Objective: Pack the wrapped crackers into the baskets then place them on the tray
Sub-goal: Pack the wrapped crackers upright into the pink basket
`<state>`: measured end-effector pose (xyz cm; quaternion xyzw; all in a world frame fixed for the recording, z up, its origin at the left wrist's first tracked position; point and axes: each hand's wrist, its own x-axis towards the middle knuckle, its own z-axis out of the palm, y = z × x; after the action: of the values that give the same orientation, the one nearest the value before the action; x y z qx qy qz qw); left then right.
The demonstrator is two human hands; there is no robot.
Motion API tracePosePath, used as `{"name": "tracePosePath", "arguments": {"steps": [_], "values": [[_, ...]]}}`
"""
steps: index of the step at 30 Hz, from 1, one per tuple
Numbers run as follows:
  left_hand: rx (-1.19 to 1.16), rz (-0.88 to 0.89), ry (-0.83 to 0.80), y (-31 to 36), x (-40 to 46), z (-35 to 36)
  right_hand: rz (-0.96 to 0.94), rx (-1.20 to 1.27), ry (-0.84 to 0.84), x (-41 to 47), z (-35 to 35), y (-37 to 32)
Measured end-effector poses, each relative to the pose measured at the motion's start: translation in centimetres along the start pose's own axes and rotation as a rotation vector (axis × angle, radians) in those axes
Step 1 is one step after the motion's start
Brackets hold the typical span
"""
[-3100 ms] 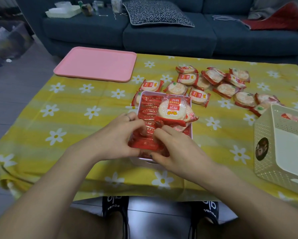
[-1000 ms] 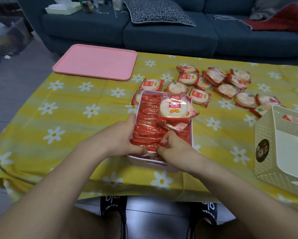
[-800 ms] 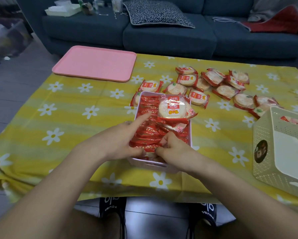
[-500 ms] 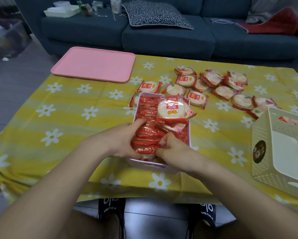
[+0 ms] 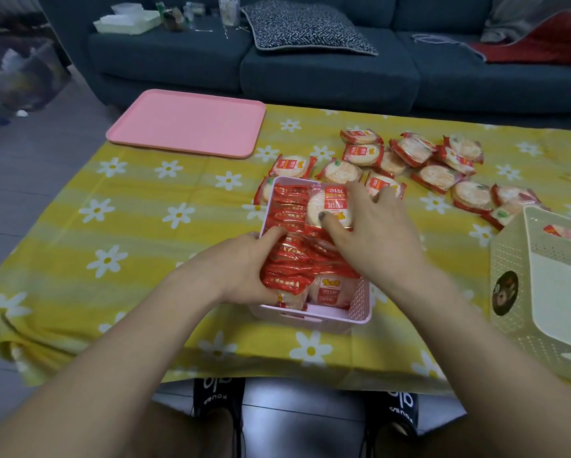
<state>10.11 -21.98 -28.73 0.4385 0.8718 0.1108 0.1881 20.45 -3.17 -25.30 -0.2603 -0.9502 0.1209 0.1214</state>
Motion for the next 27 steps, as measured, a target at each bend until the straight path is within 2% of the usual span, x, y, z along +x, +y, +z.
{"name": "tracePosePath", "arguments": {"steps": [4,11,14,18,20,24,27], "values": [[-0.075,0.010,-0.013,-0.5,0.2,0.0,-0.038,0.050,0.100,0.6,0.3,-0.1],[-0.134,0.041,0.009,-1.2,0.2,0.0,0.059,0.432,-0.021,0.7,-0.8,-0.5],[-0.200,0.051,0.005,-1.5,0.2,0.0,-0.064,0.662,-0.076,0.0,-2.8,-1.4],[-0.302,0.054,-0.014,-1.8,0.2,0.1,-0.281,0.772,-0.220,-1.9,-5.2,-2.2],[-0.356,0.036,-0.037,-1.9,0.2,0.1,-0.357,0.690,-0.282,-2.8,-5.1,-2.0],[-0.292,0.036,-0.029,-1.9,0.3,-0.3,-0.528,0.370,-0.305,-3.5,-3.8,-1.7],[-0.282,0.045,-0.030,-1.8,0.3,-0.6,-0.641,0.312,-0.335,-3.9,-2.7,-2.0]]}}
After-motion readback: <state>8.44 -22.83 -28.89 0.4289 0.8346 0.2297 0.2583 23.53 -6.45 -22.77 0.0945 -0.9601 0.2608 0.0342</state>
